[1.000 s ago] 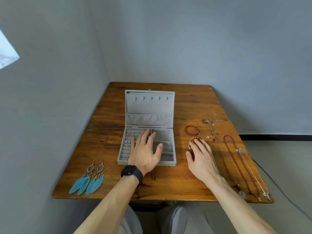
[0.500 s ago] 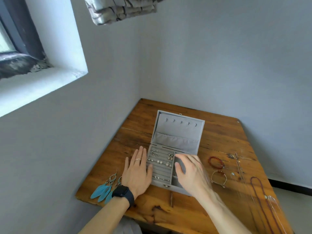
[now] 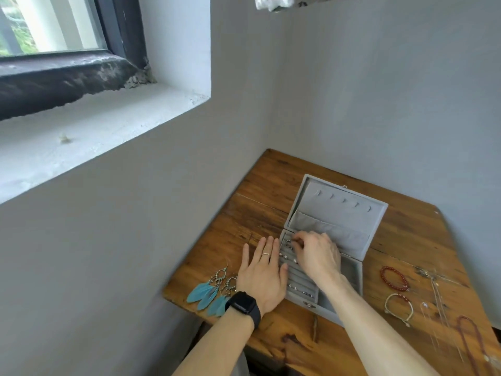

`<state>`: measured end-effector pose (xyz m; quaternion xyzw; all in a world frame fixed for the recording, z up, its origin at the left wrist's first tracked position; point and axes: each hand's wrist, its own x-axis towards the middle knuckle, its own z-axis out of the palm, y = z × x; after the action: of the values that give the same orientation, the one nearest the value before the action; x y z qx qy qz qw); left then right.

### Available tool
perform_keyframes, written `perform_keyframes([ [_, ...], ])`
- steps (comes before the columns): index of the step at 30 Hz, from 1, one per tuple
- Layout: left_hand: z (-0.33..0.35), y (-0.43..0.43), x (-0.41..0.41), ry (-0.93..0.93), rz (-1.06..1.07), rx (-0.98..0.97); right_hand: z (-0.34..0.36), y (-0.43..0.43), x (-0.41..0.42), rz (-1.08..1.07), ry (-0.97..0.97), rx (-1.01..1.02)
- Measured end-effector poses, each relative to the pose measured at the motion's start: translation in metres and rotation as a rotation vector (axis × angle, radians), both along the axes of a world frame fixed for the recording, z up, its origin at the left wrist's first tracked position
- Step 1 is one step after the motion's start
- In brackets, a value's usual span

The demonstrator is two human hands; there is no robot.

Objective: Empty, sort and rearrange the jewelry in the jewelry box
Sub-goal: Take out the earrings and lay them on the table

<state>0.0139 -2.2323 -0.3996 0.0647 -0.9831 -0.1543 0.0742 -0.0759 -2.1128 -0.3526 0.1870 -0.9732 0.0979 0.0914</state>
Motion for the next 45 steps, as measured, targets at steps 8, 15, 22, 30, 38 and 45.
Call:
perform_keyframes([
  [8, 0.0, 0.0, 0.002, 0.004, -0.008, -0.006, 0.005, 0.007, 0.002, -0.088, -0.186, -0.294],
  [15, 0.006, -0.003, 0.0, -0.011, -0.024, -0.044, 0.016, 0.071, 0.085, -0.137, -0.301, -0.954],
  [22, 0.023, -0.005, -0.001, 0.027, -0.12, -0.103, -0.023, 0.134, 0.17, -0.247, -0.52, -1.201],
  [30, 0.064, 0.009, -0.047, 0.057, -0.014, -0.308, -0.034, 0.144, 0.183, -0.238, -0.485, -1.295],
  [38, 0.065, 0.023, -0.062, -0.068, 0.121, -0.33, -0.042, 0.151, 0.179, -0.225, -0.443, -1.265],
  [45, 0.067, 0.023, -0.06, -0.086, 0.102, -0.139, -0.048, 0.149, 0.178, -0.192, -0.402, -1.21],
])
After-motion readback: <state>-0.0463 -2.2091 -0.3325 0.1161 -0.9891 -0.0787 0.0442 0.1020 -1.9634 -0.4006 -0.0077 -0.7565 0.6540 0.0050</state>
